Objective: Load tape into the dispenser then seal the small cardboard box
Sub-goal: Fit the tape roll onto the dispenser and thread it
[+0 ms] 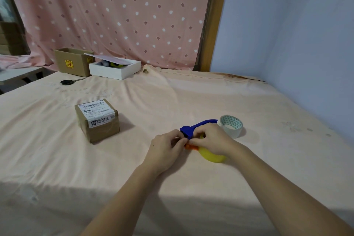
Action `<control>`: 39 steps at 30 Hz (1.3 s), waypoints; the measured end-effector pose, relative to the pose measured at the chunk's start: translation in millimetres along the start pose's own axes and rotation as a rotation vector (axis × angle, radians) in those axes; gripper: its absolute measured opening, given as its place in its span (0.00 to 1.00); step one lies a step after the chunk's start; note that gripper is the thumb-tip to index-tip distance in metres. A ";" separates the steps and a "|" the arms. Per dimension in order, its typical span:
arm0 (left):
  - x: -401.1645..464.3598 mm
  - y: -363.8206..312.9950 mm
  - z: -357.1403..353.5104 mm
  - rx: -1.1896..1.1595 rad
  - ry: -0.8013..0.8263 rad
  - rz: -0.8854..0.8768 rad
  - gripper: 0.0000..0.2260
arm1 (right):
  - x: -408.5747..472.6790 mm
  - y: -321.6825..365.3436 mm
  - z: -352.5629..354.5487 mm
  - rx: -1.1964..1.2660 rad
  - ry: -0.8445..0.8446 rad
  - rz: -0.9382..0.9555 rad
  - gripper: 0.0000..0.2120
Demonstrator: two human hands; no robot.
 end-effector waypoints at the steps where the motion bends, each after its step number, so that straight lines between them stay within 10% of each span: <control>1: -0.3 -1.3 0.3 0.005 -0.002 0.004 0.07 | -0.2 0.3 0.2 0.002 0.003 0.002 0.16; 23: 7.2 -3.4 2.7 -0.078 -0.025 0.159 0.08 | -1.3 10.5 10.6 -0.053 0.106 -0.070 0.15; 29: 11.4 -3.3 8.4 -0.098 -0.015 0.151 0.08 | -19.2 13.0 28.2 -0.375 0.075 -0.121 0.33; 34: 16.0 1.3 9.8 -0.255 0.034 0.143 0.11 | -29.2 -1.6 37.4 -0.191 0.179 -0.144 0.53; 39: 18.8 5.3 24.2 -0.481 -0.026 0.176 0.10 | -40.7 -6.9 46.2 -0.334 0.179 -0.111 0.53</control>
Point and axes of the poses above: each hand's wrist, its own x-axis towards the middle knuckle, its own z-axis out of the back of the hand, y = z × x, the point moved 2 cm from there along x, towards the middle knuckle, and after that the axes turned 10 degrees about y, right-handed, at the moved point
